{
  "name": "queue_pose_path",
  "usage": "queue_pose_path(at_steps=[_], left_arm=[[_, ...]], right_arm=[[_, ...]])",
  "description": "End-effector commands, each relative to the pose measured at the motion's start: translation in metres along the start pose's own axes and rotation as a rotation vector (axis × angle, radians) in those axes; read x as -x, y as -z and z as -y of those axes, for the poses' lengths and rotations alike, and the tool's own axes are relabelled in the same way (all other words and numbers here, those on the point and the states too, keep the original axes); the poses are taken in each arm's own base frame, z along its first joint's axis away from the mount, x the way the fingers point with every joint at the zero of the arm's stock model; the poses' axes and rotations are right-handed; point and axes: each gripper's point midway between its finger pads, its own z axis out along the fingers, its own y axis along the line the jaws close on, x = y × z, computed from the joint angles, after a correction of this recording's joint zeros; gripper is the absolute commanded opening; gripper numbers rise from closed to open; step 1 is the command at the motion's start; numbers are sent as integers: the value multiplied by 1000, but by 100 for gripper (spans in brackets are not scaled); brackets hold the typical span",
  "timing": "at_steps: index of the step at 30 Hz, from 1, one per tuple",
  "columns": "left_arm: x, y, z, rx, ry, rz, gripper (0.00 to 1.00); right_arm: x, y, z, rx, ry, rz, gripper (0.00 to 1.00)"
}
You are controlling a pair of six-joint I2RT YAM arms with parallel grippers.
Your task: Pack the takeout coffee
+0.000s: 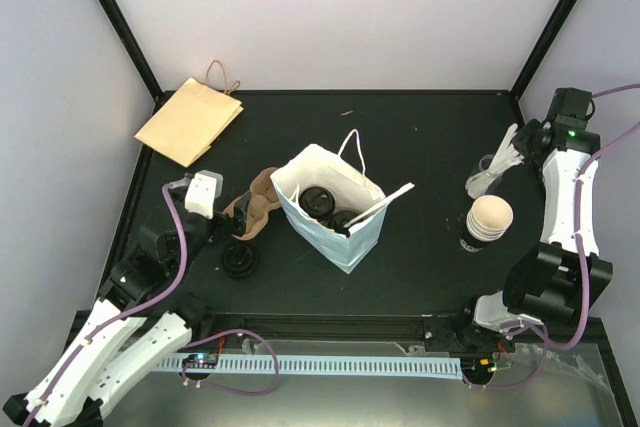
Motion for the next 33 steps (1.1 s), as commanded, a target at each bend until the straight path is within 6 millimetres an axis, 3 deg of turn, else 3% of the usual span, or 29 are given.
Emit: queue_pose_path(at_steps=[1, 8, 13, 16, 25, 33], left_arm=[[8, 2, 2, -12, -2, 35, 99], [8, 2, 1, -9, -1, 35, 99], [9, 2, 1, -8, -1, 37, 99], [8, 2, 1, -9, -1, 35, 99], [8, 1, 1, -10, -2, 34, 99], [7, 1, 1, -11, -2, 31, 99]], right_arm=[[12, 3, 3, -22, 11, 36, 21], [9, -1, 2, -18, 29, 14, 20], [11, 4, 2, -21, 33, 20, 2], [15, 15, -1, -9, 35, 31, 1], [38, 81, -17, 67, 57, 116, 1], [60, 168, -33, 167, 80, 248, 1]])
